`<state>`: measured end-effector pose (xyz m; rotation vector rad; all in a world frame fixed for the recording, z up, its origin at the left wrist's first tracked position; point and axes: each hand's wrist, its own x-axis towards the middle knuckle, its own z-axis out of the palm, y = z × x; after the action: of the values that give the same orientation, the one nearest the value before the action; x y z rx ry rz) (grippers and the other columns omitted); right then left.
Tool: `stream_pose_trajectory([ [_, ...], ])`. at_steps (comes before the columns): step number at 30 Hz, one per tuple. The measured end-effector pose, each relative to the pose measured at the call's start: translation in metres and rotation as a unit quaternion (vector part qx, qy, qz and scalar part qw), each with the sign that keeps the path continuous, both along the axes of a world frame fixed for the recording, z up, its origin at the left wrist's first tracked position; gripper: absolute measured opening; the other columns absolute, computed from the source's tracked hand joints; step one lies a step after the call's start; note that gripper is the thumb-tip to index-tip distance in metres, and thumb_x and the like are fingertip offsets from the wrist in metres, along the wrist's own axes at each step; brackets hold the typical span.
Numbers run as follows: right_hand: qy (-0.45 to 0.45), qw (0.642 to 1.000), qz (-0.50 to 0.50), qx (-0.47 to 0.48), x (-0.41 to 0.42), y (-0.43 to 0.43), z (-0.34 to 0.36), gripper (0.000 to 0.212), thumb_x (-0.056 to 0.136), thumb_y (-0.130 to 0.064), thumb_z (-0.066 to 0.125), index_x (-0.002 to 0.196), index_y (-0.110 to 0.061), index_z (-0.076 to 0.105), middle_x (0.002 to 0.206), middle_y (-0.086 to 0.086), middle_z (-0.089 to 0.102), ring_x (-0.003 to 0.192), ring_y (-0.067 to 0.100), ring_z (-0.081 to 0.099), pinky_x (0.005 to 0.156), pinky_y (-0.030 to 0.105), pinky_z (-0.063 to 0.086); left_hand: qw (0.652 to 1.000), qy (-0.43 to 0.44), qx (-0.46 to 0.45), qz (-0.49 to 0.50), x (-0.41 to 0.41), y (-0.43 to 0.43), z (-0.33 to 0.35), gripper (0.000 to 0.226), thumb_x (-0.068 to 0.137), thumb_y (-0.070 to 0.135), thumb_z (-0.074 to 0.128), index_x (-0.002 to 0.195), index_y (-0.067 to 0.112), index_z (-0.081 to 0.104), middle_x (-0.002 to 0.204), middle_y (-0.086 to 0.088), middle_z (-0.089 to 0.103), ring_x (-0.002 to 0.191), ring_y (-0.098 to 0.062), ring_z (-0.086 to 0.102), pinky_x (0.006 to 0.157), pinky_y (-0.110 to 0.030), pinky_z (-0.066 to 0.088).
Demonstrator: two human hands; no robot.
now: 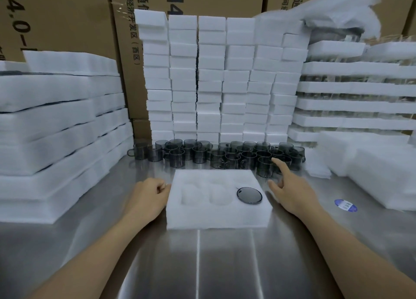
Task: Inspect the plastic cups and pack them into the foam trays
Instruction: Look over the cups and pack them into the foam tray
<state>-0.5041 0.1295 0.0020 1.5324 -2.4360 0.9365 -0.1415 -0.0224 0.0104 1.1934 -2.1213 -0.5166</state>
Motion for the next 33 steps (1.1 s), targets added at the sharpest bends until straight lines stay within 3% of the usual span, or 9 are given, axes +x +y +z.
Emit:
stream_pose_trajectory([
  [3,0.028,0.999,-0.017,0.032,-0.004,-0.012,0.004,0.067,0.105,-0.049,0.049,0.163,-0.048,0.016,0.083,-0.007,0.065,0.083,0.019,0.065,0.068,0.037,0.048,1.0,0.008,0.002,-0.005,0.0,-0.006,-0.003,0.051,0.103,0.03,0.065,0.063,0.019,0.036,0.052,0.002,0.04,0.052,-0.016,0.036,0.057,-0.033,0.031],
  [6,0.044,0.997,-0.046,0.051,-0.006,-0.016,0.004,0.057,0.105,-0.053,0.046,0.159,-0.045,0.028,0.099,-0.004,0.07,0.097,0.023,0.066,0.08,0.039,0.054,1.0,0.016,0.007,-0.01,-0.001,-0.009,-0.006,0.053,0.102,0.03,0.065,0.06,0.02,0.035,0.047,0.005,0.039,0.047,-0.012,0.034,0.055,-0.031,0.029],
  [12,0.04,0.998,-0.044,0.014,-0.003,-0.007,0.003,0.024,0.104,-0.047,0.052,0.125,-0.038,0.044,0.062,-0.009,0.067,0.071,0.004,0.057,0.059,0.033,0.045,0.998,0.055,0.027,-0.008,0.002,-0.006,-0.002,0.05,0.102,0.024,0.066,0.061,0.017,0.039,0.054,-0.001,0.039,0.054,-0.017,0.037,0.06,-0.032,0.033],
  [17,0.052,0.998,-0.041,-0.008,0.006,0.006,0.003,0.017,0.104,-0.038,0.059,0.113,-0.027,0.048,0.068,-0.005,0.063,0.07,0.02,0.06,0.065,0.042,0.053,0.986,0.162,0.029,0.017,0.007,-0.001,0.009,0.049,0.102,0.02,0.066,0.061,0.012,0.04,0.057,-0.009,0.039,0.058,-0.022,0.04,0.068,-0.036,0.037],
  [21,0.057,0.994,-0.036,-0.081,0.02,0.02,0.0,0.017,0.102,-0.04,0.061,0.107,-0.031,0.048,0.07,-0.012,0.059,0.069,0.016,0.058,0.058,0.037,0.046,0.983,0.178,-0.039,0.025,0.005,0.013,0.017,0.05,0.104,0.031,0.064,0.067,0.004,0.044,0.057,-0.011,0.046,0.057,-0.021,0.041,0.063,-0.036,0.037],
  [25,0.029,0.975,-0.016,-0.22,0.044,0.024,0.023,0.015,0.1,-0.033,0.068,0.105,-0.033,0.054,0.076,-0.019,0.061,0.069,0.001,0.057,0.062,0.032,0.042,0.973,0.164,-0.163,-0.024,-0.005,0.045,0.03,0.034,0.102,0.032,0.065,0.072,0.022,0.053,0.063,0.005,0.055,0.06,-0.008,0.05,0.057,-0.024,0.04],
  [28,0.046,0.971,0.037,-0.231,0.074,0.028,0.049,0.015,0.098,-0.035,0.069,0.103,-0.037,0.056,0.076,-0.019,0.063,0.069,-0.001,0.059,0.059,0.031,0.045,0.954,0.141,-0.252,-0.073,-0.016,0.063,0.034,0.012,0.098,0.03,0.072,0.096,0.034,0.061,0.087,0.016,0.062,0.085,-0.007,0.062,0.073,-0.032,0.055],
  [31,0.097,0.965,0.111,-0.219,0.116,0.036,0.06,0.019,0.095,-0.036,0.072,0.102,-0.038,0.055,0.072,-0.024,0.063,0.065,0.002,0.059,0.057,0.031,0.049,0.949,0.128,-0.264,-0.114,-0.027,0.071,0.03,0.048,0.091,0.036,0.079,0.135,0.036,0.059,0.109,0.02,0.06,0.101,-0.005,0.061,0.083,-0.035,0.058],
  [33,0.144,0.957,0.155,-0.2,0.144,0.039,0.059,0.02,0.093,-0.035,0.073,0.099,-0.037,0.054,0.069,-0.022,0.061,0.062,0.005,0.057,0.057,0.033,0.05,0.947,0.109,-0.275,-0.127,-0.032,0.078,0.028,0.068,0.088,0.043,0.079,0.148,0.041,0.048,0.122,0.023,0.056,0.108,-0.002,0.06,0.082,-0.028,0.056],
])
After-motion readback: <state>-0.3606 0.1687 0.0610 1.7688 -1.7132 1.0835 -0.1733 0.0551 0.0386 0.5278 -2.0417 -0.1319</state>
